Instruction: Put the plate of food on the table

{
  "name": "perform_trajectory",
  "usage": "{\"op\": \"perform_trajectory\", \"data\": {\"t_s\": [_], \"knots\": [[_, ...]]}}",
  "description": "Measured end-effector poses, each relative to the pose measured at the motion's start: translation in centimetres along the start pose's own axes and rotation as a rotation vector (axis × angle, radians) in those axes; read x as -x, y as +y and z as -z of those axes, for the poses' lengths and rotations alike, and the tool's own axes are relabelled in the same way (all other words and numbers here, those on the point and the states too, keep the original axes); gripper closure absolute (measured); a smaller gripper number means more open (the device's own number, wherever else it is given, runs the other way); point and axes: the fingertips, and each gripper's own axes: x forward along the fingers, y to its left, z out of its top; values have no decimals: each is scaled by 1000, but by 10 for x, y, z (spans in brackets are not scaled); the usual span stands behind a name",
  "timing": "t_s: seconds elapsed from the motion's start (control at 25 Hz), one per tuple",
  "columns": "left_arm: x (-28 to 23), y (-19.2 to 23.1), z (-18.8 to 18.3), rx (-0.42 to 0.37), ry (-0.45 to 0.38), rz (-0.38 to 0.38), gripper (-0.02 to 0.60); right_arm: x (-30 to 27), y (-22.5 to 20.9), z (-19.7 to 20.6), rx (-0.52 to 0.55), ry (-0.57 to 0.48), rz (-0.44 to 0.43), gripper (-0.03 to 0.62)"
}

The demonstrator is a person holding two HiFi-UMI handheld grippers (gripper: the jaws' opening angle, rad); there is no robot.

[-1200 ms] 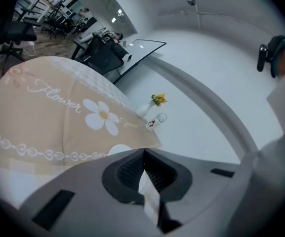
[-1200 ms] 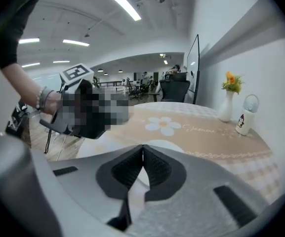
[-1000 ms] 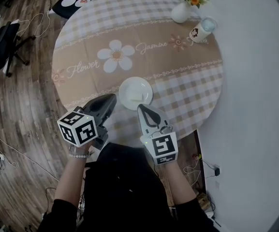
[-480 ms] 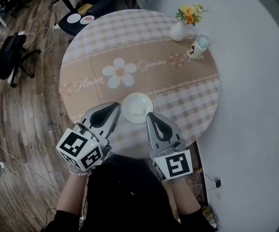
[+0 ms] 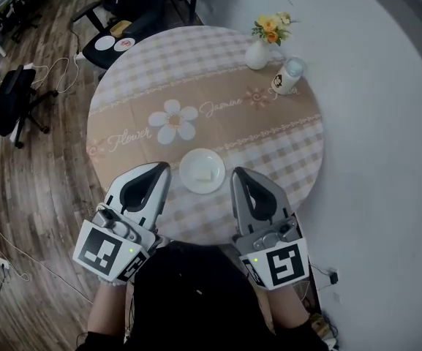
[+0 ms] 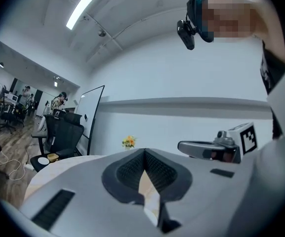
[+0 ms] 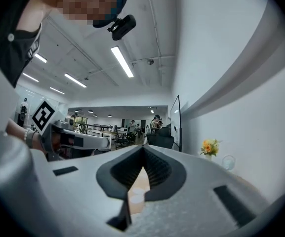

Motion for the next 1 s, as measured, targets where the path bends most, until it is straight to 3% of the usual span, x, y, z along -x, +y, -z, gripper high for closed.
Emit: {"op": "perform_trajectory", "data": {"t_s": [0.32,1.0], "knots": [[4,-11,-27,-30,-61,9,581,9,-8,-22,14,-48,17,595],[1,-20,-21,-61,-30,24,581,7,-6,-14,46,-7,5,595]]}}
